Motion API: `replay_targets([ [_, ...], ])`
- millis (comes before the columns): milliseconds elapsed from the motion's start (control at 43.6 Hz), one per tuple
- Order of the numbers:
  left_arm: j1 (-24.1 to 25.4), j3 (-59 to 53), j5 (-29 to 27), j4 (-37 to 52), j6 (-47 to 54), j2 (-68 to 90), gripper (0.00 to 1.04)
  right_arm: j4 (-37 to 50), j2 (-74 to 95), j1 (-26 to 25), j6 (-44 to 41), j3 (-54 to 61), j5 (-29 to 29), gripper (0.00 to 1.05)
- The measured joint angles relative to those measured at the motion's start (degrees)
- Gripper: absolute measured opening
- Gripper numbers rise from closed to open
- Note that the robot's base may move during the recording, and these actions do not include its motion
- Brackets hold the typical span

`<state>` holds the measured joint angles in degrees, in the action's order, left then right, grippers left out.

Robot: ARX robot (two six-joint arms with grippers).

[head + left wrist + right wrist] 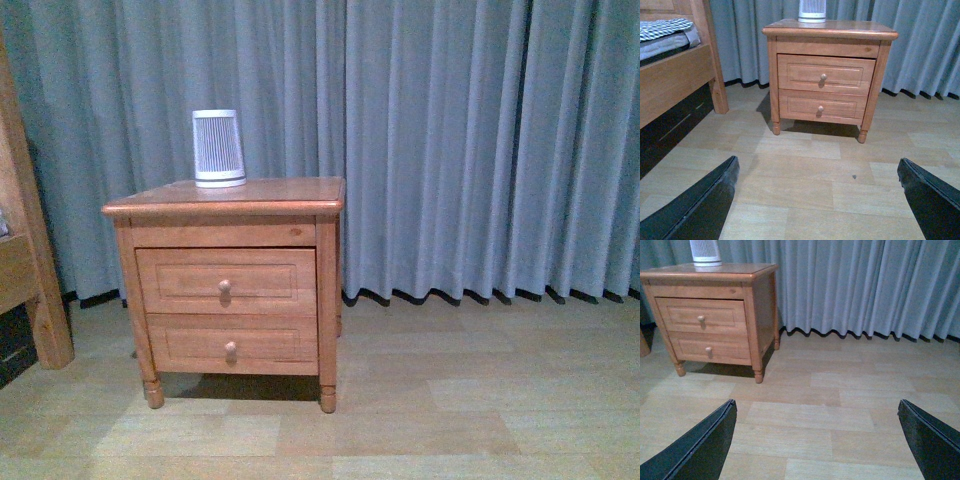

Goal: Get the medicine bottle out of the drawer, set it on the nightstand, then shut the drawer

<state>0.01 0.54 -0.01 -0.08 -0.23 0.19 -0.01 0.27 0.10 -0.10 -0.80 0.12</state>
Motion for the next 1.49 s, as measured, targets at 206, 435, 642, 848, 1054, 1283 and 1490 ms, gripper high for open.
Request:
replay_targets([
  [206,-0.02,0.0,0.0,0.0,-0.02,0.0,0.98,0.0,0.0,0.0,0.0,0.0,0.0,0.98],
  [435,-0.02,0.0,0.0,0.0,-0.02,0.0,0.98,0.0,0.0,0.0,0.0,0.0,0.0,0.98],
  [642,0.0,0.0,0.0,0.0,0.0,0.0,0.98,0.0,0.0,0.0,0.0,0.0,0.0,0.98],
  [848,-0.02,0.0,0.0,0.0,-0.02,0.0,0.98,0.0,0.0,0.0,0.0,0.0,0.0,0.98],
  [1054,0.0,0.0,0.0,0.0,0.0,0.0,0.98,0.0,0.0,0.0,0.0,0.0,0.0,0.98],
  [1283,0.0,0.0,0.0,0.0,-0.02,0.0,0.98,0.0,0.0,0.0,0.0,0.0,0.0,0.98],
  [1490,-0.02,0.0,0.0,0.0,0.0,0.0,0.98,0.0,0.0,0.0,0.0,0.0,0.0,0.98],
])
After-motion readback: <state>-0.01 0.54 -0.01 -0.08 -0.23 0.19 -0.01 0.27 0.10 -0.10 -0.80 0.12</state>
